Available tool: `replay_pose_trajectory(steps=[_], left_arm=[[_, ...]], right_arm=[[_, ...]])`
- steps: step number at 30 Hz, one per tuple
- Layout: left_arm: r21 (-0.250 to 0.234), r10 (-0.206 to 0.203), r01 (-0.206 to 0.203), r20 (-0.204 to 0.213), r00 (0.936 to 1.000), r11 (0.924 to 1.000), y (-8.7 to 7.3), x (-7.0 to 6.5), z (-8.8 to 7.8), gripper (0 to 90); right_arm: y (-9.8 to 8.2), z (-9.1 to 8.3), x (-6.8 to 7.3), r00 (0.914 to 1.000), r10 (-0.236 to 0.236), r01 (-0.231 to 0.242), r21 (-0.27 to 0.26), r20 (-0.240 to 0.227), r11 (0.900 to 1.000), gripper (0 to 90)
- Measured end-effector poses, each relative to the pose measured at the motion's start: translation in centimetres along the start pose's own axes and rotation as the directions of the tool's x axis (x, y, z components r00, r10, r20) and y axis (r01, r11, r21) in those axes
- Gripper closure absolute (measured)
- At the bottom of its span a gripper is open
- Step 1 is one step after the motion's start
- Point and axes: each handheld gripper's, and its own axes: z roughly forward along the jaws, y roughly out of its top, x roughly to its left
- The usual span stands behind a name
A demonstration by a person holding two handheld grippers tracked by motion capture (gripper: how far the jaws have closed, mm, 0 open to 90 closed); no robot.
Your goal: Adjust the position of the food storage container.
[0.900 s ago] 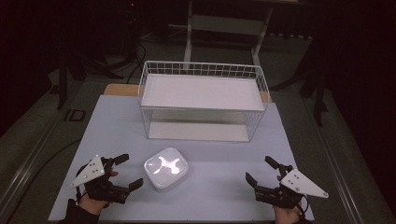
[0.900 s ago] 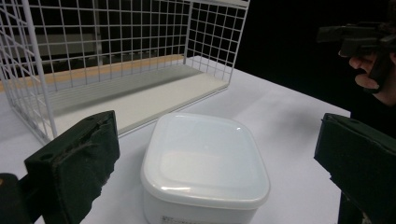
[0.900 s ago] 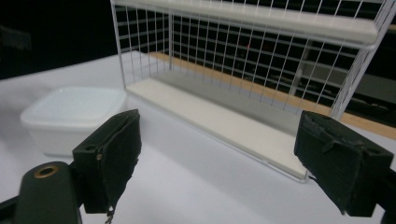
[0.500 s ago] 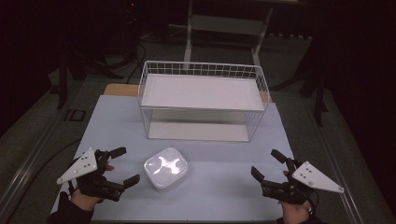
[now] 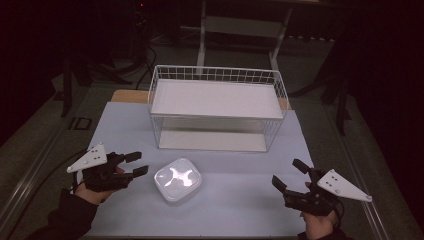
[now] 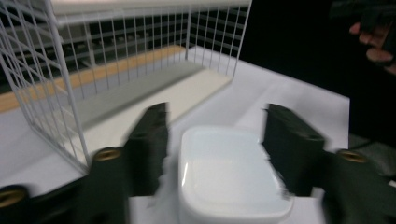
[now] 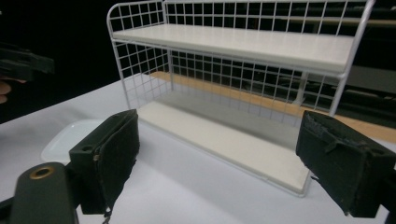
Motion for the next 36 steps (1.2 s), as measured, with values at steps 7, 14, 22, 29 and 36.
replay_pose_trajectory(steps=[7,14,22,29,36], left_arm=[[0.113,-0.023,0.027,-0.031,0.9993,0.9932,-2.2,1.6,1.4,70.8],[0.237,-0.04,0.05,-0.044,0.9982,0.9702,-4.7,2.9,2.9,88.2],[0.336,-0.04,0.044,-0.019,0.999,0.9409,-6.8,3.4,4.7,89.3],[0.385,-0.009,-0.001,0.024,0.9997,0.9229,-6.8,2.6,6.1,89.4],[0.394,-0.008,-0.017,0.063,0.998,0.9189,-6.6,1.8,6.8,89.4]], right_arm=[[-1.5,0.5,0.3,0.9994,0.027,-0.027,0.012,-0.023,1.0,13.2],[-2.1,0.7,0.4,0.9993,0.028,-0.028,0.018,-0.022,0.999,13.2],[-2.2,0.7,0.3,0.9991,0.034,-0.033,0.021,-0.024,0.999,13.3],[-2.3,0.7,0.3,0.9989,0.039,-0.038,0.023,-0.026,0.999,13.3],[-2.3,0.6,0.2,0.9987,0.042,-0.042,0.019,-0.027,0.999,13.4]])
